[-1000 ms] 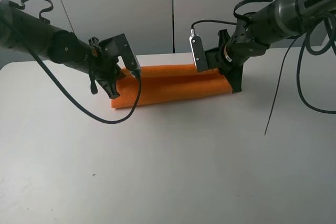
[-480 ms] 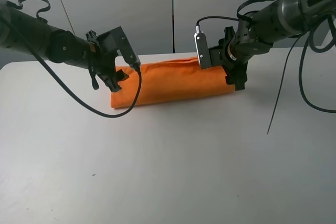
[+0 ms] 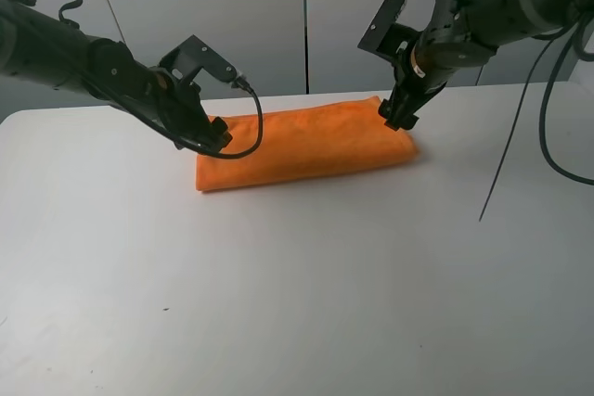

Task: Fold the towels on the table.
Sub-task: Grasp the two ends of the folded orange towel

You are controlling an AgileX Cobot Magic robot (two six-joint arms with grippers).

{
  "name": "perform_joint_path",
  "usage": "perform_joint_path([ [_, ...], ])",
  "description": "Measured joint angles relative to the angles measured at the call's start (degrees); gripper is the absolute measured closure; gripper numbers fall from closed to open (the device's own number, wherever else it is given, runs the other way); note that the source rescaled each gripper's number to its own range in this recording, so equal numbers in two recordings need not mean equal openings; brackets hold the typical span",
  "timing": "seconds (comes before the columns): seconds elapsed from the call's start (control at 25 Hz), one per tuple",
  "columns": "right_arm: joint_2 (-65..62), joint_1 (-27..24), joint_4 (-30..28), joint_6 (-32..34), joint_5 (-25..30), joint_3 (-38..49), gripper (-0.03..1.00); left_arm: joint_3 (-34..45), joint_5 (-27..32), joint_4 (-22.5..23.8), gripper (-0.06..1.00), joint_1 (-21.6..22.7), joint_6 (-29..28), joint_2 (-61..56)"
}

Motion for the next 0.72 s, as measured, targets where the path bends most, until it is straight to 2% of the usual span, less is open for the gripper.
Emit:
perform_joint_path([
  [0.04, -0.1, -0.6, 5.0, -1.0, 1.2, -1.8, -0.03, -0.8, 1.8, -0.2, -0.05, 0.5, -2.9, 0.0],
  [0.12, -0.1, -2.5, 18.7, -8.0, 3.9, -5.0, -0.03, -2.6, 6.1, -0.6, -0.05, 2.0, -8.7, 0.0],
  [0.28, 1.2, -7.9, 48.8, -27.9, 13.0, -12.5, -0.03, -6.2, 13.3, -1.3, -0.05, 4.9, -14.9, 0.1],
  [0.36, 2.8, -10.3, 58.8, -33.8, 17.9, -15.8, -0.03, -8.0, 16.2, -3.2, -0.05, 6.3, -16.0, 1.0],
  [0.44, 5.1, -12.1, 64.7, -36.3, 22.5, -18.8, -0.03, -9.7, 18.6, -6.2, -0.05, 7.3, -16.5, 2.8],
  [0.52, 7.6, -13.1, 67.2, -37.0, 25.7, -20.7, -0.03, -11.3, 20.1, -8.3, -0.05, 7.8, -16.6, 4.7],
  [0.72, 11.6, -13.8, 71.7, -37.2, 28.3, -22.3, -0.03, -14.4, 22.3, -12.4, -0.05, 7.9, -16.7, 9.0],
])
